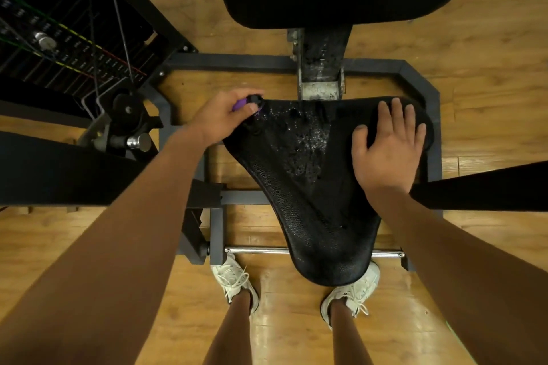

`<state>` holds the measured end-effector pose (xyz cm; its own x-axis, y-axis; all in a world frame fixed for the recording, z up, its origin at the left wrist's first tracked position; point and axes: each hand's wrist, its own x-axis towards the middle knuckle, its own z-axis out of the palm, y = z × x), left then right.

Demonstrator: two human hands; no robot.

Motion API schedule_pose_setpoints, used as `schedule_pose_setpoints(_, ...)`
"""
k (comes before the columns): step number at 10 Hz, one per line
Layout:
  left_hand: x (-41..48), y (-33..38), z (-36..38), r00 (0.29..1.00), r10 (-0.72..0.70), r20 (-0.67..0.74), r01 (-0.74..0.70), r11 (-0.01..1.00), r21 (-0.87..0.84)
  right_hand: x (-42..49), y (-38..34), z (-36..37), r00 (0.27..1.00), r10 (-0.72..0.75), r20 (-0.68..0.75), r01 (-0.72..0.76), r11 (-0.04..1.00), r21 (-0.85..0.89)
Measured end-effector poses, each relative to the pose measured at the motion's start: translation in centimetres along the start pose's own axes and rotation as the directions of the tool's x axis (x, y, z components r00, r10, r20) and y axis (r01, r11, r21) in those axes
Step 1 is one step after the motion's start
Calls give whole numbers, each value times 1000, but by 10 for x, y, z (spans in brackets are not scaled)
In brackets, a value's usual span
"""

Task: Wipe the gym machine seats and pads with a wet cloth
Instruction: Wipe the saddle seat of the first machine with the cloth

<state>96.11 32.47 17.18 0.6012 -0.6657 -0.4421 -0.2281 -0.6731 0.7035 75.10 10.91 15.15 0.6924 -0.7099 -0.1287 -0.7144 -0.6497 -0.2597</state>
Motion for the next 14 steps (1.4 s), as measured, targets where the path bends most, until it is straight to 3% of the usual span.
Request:
schedule_pose_setpoints(2, 60, 63, 47, 947, 133, 292, -182, 972, 149, -1, -2, 2, 1000, 2, -1, -2, 1000, 17)
schedule_pose_setpoints(3, 66, 60, 38, 929, 111, 352, -178, 971, 163, -2, -4, 3, 1000, 7, 2, -7, 1000, 8)
schedule_pose_setpoints(5, 26, 2, -47, 944, -50, 326, -40, 964, 263, 0, -2, 0, 1000, 7, 2, -7, 1000, 8)
schedule_pose_setpoints(6, 13, 2, -54, 948, -75, 308, 5, 975, 222, 0, -2, 1, 1000, 8, -1, -8, 1000, 9)
schedule_pose_setpoints(7, 29, 17, -29, 950, -6, 313, -52, 983, 178, -2, -4, 3, 1000, 12, -10, -12, 1000, 8)
schedule_pose_setpoints(9, 97, 98, 70, 848, 279, 451, -401, 893, 203, 1, -3, 3, 999, 7, -33, -7, 1000, -5)
schedule_pose_setpoints(10, 105, 106, 79, 835, 296, 465, -423, 885, 195, 0, -1, 4, 1000, 3, -29, -3, 1000, -9)
schedule_pose_setpoints(11, 85, 86, 48, 842, 265, 470, -397, 894, 207, -2, 4, 2, 1000, 6, -11, -6, 1000, -8)
schedule_pose_setpoints(13, 20, -4, -61, 902, -3, 433, -150, 936, 318, -3, -2, 1, 1000, 9, -7, -9, 1000, 13)
schedule_pose_setpoints(14, 15, -8, -59, 917, 28, 398, -140, 957, 255, -1, -2, 1, 1000, 13, -8, -13, 1000, 13)
